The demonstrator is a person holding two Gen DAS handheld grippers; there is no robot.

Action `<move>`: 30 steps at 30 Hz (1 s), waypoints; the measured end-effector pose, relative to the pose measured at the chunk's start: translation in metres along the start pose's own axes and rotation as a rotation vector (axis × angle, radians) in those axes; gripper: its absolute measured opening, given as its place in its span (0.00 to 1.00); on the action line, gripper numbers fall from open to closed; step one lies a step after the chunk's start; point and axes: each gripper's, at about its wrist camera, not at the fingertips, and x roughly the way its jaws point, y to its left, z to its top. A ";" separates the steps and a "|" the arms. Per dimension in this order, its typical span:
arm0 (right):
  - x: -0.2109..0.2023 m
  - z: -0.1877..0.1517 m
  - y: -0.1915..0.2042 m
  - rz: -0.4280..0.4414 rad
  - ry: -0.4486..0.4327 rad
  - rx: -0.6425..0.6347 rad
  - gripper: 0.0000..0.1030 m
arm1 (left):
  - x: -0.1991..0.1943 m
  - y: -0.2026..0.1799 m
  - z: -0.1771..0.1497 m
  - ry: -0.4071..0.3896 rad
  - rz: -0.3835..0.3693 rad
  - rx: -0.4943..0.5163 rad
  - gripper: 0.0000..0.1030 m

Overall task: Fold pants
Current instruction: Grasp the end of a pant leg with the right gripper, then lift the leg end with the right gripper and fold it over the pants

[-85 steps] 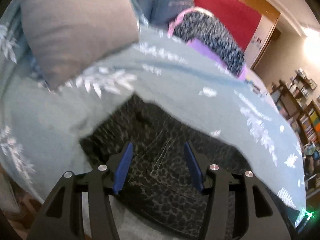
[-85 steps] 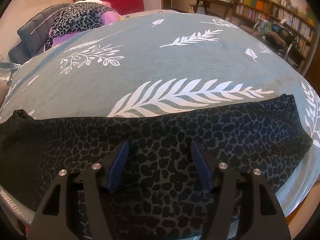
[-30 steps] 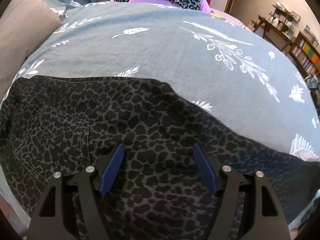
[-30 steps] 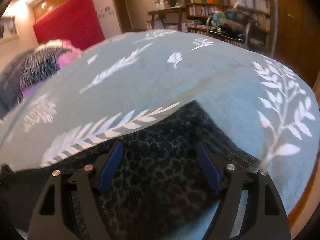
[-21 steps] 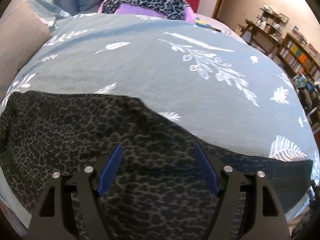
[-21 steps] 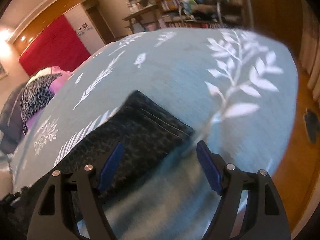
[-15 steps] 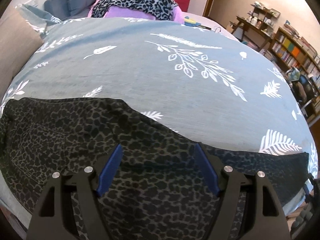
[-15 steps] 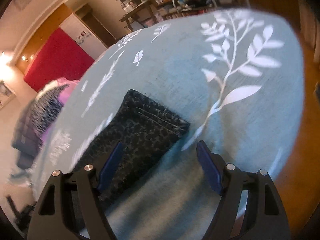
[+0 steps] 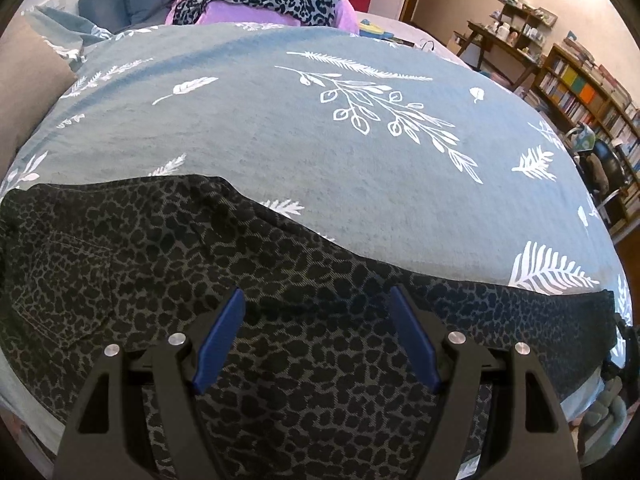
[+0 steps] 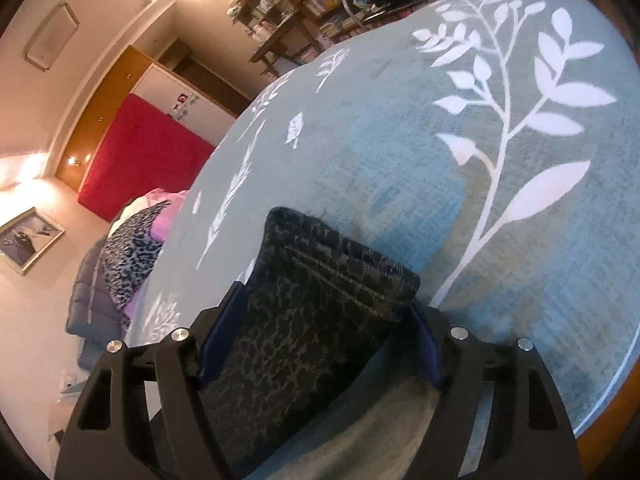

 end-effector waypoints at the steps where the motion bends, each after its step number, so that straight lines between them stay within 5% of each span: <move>1: 0.001 0.001 0.000 0.007 0.007 0.001 0.72 | 0.000 0.000 0.000 0.003 -0.002 -0.005 0.72; 3: -0.002 -0.002 -0.007 -0.045 0.004 0.000 0.48 | 0.002 0.002 -0.001 0.016 -0.010 -0.019 0.72; 5: -0.004 -0.001 -0.017 -0.037 -0.008 0.047 0.42 | 0.003 0.004 -0.003 0.025 -0.012 -0.029 0.72; 12: 0.005 -0.005 -0.001 0.068 0.054 0.045 0.44 | 0.003 0.002 -0.009 0.037 -0.013 -0.016 0.72; 19: 0.009 -0.008 0.007 0.050 0.066 0.008 0.43 | 0.002 0.000 -0.011 0.039 -0.017 -0.008 0.72; 21: 0.004 -0.006 0.015 0.054 0.066 -0.036 0.27 | 0.002 0.000 -0.011 0.040 -0.016 -0.011 0.72; 24: -0.004 -0.005 0.037 0.026 0.059 -0.118 0.15 | 0.001 0.004 -0.011 0.039 -0.017 -0.026 0.72; 30: -0.029 -0.007 0.098 0.088 0.016 -0.262 0.14 | -0.005 0.012 -0.012 0.031 -0.026 -0.040 0.72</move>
